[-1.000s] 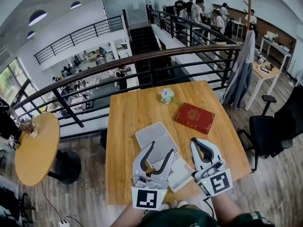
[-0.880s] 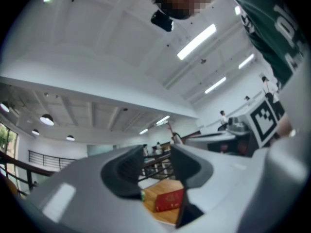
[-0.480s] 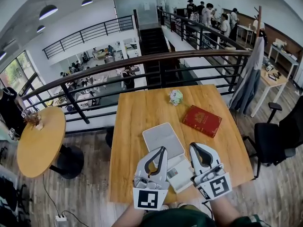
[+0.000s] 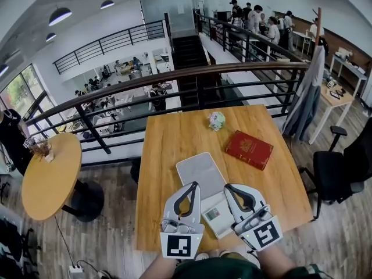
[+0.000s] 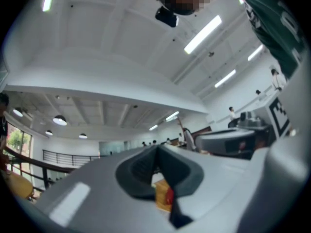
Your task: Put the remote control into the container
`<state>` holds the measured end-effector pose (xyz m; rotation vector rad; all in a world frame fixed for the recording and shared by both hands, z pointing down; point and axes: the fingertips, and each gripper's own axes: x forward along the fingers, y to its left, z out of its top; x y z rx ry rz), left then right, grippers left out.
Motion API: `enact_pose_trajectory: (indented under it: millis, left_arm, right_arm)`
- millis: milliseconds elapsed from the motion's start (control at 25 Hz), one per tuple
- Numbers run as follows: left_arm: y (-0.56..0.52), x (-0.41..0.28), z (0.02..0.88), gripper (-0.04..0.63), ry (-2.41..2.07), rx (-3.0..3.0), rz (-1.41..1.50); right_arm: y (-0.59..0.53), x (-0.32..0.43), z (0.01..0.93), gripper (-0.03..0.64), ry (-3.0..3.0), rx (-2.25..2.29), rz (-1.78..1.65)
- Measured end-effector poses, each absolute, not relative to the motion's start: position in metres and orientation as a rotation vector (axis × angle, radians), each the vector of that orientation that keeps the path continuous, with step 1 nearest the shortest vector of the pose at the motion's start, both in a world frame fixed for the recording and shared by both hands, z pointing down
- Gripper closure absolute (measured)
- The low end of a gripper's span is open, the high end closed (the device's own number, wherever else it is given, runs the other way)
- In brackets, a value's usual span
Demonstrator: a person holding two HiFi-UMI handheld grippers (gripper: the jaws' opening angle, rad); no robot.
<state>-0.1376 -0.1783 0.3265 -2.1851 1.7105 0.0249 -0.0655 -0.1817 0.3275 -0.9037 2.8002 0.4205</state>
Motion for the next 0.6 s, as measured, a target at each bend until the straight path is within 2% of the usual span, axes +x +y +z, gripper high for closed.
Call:
enact_pose_trajectory:
  millis: [600]
  left_arm:
    - [-0.189, -0.124, 0.329, 0.597, 1.69, -2.215, 0.035]
  right_arm:
    - [-0.19, -0.056, 0.329, 0.599, 2.786, -0.924, 0.408]
